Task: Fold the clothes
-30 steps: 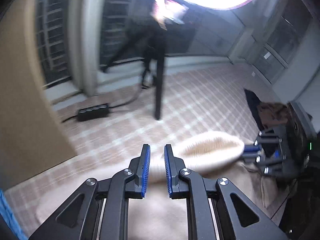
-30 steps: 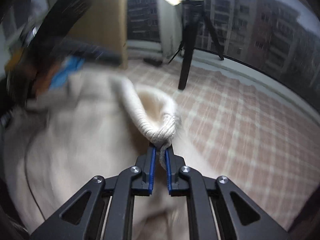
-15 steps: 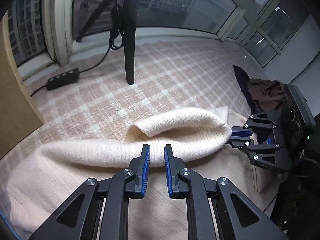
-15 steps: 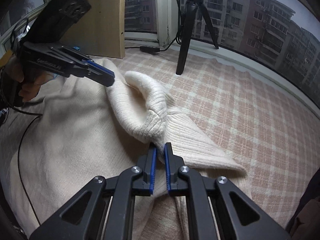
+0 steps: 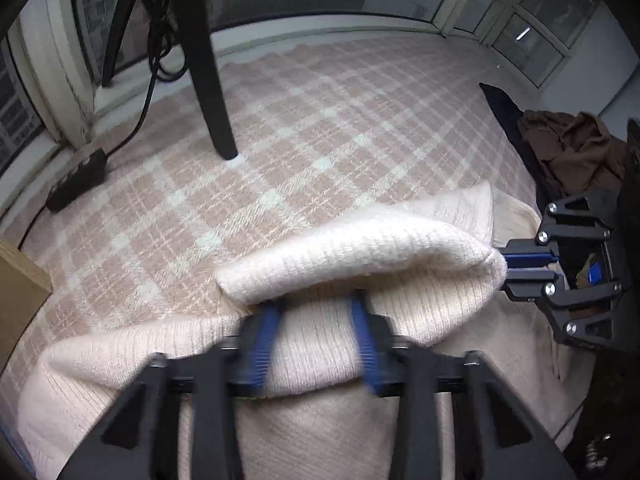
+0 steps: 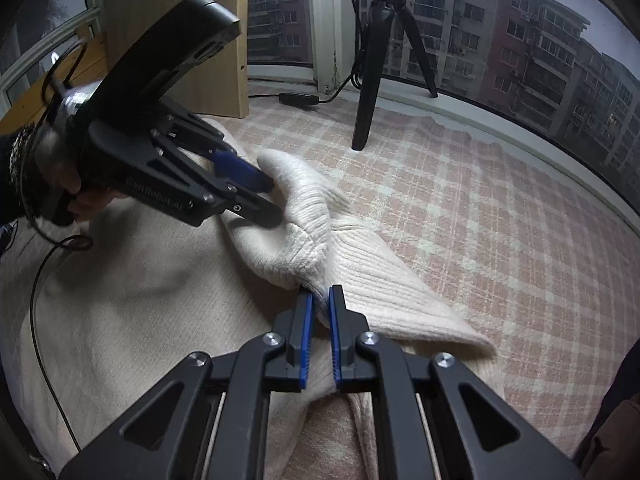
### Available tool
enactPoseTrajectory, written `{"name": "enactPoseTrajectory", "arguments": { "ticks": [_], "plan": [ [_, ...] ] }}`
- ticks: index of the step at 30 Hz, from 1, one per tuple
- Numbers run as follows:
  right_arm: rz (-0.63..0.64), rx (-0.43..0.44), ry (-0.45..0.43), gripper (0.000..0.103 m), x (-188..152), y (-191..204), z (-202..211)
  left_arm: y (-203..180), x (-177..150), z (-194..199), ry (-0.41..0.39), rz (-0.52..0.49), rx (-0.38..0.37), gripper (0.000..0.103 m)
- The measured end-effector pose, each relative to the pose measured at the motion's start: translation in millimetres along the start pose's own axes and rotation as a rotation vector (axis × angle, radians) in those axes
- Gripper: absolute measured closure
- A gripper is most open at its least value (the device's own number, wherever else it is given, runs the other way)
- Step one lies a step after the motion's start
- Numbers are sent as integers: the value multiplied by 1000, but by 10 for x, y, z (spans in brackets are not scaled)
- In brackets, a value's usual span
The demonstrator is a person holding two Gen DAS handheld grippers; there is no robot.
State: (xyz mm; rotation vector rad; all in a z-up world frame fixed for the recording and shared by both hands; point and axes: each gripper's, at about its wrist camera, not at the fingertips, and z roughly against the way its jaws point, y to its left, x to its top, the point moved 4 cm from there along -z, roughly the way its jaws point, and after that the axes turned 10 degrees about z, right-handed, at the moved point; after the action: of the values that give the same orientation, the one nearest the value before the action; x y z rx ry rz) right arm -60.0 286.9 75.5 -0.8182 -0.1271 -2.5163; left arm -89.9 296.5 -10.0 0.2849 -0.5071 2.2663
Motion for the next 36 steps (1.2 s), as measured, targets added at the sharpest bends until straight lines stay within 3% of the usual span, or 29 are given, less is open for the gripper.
{"name": "enactPoseTrajectory", "arguments": {
  "ticks": [4,7,10,11,13,15,17,19,21,23,25,28,32,36],
  "plan": [
    [-11,-7,-10,95,34,-45,19,11,3,216,-71,50,-33,98],
    [-41,-29,-29,95,68,-143,61,104,119,648,-218,139,-75,100],
    [-98,-64,-26,95,118,-320,-3,206,333,967,-396,165,-22,100],
    [-120,-73,-18,94,137,-386,-45,233,389,993,-409,166,2,100],
    [-156,-60,7,91,168,-492,-117,286,440,951,-363,169,46,100],
    [-176,-43,-1,89,212,-576,-87,352,361,1076,-383,183,47,98],
    [-193,-34,-26,77,260,-663,-13,489,206,1281,-414,188,95,96],
    [-218,-32,-65,53,309,-763,92,668,28,1493,-437,197,155,96],
    [-235,7,-72,45,363,-814,98,912,-194,1695,-441,218,225,95],
    [-222,13,-23,45,399,-832,-59,1209,-424,1791,-413,251,300,87],
    [-207,12,34,45,430,-849,-242,1522,-646,1851,-370,300,347,65],
    [-223,29,71,45,451,-907,-469,1950,-867,1796,-298,407,318,64],
    [-264,81,87,45,475,-949,-655,2219,-946,1559,-217,437,294,56],
    [-270,121,85,45,510,-930,-775,2299,-942,1344,-172,484,183,60]
  ]
}}
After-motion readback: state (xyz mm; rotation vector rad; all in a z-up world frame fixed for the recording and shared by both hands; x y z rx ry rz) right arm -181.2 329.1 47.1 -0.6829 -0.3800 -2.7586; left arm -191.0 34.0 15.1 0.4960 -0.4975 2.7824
